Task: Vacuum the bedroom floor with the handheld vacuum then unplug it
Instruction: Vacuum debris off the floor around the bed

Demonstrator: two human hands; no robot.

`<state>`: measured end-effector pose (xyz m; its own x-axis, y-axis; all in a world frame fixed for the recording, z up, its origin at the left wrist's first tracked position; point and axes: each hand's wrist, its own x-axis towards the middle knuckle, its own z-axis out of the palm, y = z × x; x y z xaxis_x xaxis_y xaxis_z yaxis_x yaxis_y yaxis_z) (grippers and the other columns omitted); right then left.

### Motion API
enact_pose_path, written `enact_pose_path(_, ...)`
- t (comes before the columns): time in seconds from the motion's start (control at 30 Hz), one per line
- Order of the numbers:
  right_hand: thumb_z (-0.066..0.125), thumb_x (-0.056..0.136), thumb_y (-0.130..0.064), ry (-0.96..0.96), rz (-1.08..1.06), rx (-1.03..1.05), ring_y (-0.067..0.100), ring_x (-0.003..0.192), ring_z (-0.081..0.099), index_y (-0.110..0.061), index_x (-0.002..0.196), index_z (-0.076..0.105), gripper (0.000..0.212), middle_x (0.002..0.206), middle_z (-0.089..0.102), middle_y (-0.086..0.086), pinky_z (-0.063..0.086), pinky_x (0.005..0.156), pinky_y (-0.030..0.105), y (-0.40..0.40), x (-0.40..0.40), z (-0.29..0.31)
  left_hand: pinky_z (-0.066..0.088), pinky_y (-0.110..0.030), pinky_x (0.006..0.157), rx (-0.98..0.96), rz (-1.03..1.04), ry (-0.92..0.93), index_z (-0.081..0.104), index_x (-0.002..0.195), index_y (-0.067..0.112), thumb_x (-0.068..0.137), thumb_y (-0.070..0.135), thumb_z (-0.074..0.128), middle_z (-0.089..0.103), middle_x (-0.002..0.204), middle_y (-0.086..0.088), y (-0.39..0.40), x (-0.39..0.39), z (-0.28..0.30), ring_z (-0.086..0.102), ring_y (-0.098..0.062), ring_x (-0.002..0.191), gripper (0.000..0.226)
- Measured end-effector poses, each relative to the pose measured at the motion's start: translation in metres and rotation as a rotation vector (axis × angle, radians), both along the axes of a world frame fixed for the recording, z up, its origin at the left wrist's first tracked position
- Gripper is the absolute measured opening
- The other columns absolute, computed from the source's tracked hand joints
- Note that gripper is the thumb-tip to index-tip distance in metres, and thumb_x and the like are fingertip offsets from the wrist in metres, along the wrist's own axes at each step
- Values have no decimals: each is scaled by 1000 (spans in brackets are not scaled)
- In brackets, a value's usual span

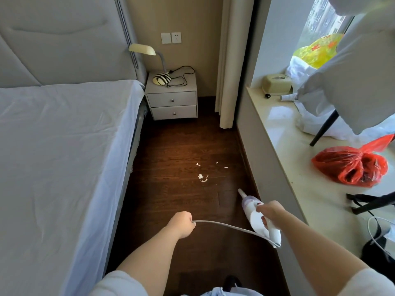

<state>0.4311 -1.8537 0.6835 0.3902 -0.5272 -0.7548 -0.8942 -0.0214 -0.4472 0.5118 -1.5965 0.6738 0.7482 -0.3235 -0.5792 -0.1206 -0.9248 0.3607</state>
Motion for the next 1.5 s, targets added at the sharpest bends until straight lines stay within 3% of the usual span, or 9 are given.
enact_pose_path(0.23,58,94,-21,30,94,15,30,98,62,6,124,54,40,100,63,14,48,84,36,28,21,6,47,-18,79,1,22,15,60,112,13,98,25,47,63,110,-5,11,-1,-4,62,-15,95,23)
enact_pose_path(0.43,58,95,-24,78,220,8,28,110,60,0,121,58,36,119,62,13,47,80,32,65,37,-3,46,-20,80,38,80,-2,60,110,11,98,25,47,63,109,-6,32,2,-1,61,-17,97,23)
enact_pose_path(0.7,59,94,-21,16,160,-37,21,73,59,1,105,62,25,87,63,11,47,66,28,47,31,-5,48,-22,84,30,59,-7,60,111,11,98,24,47,63,110,-7,19,-4,-1,61,-17,99,23)
enact_pose_path(0.87,55,96,-23,45,101,-77,25,95,66,1,116,58,32,107,67,14,50,73,28,20,18,-11,46,-20,80,22,40,1,61,109,12,98,25,48,63,108,-6,-2,-12,-1,62,-16,95,22)
enact_pose_path(1.0,53,95,-17,36,54,-47,23,73,62,5,120,56,34,89,66,13,50,70,30,-5,5,-19,47,-19,79,39,47,3,61,107,12,97,25,50,64,106,-5,-15,-16,0,62,-16,92,20)
enact_pose_path(1.17,51,91,-8,22,61,-48,15,52,46,-10,91,54,4,65,49,4,41,46,25,-33,-10,-21,48,-19,77,56,37,22,61,105,14,96,24,51,64,105,-5,-33,-27,-3,62,-15,90,17)
enact_pose_path(1.3,51,90,-8,37,29,-52,16,53,48,-12,75,49,16,64,50,4,44,50,26,-46,-21,-23,50,-21,80,55,33,34,61,103,14,96,24,52,64,105,-5,-46,-33,-6,63,-16,91,15)
enact_pose_path(1.43,48,97,-15,101,-26,5,21,69,51,-2,100,48,13,67,49,8,44,69,27,-51,-29,-17,53,-26,87,49,7,51,61,107,13,97,25,50,64,107,-6,-60,-36,-8,63,-18,95,20)
enact_pose_path(1.5,51,95,-13,66,-38,10,20,59,48,2,112,53,23,66,49,10,45,62,28,-54,-28,-15,52,-28,89,44,-6,57,61,108,12,97,25,48,64,107,-7,-61,-36,-10,63,-19,97,21)
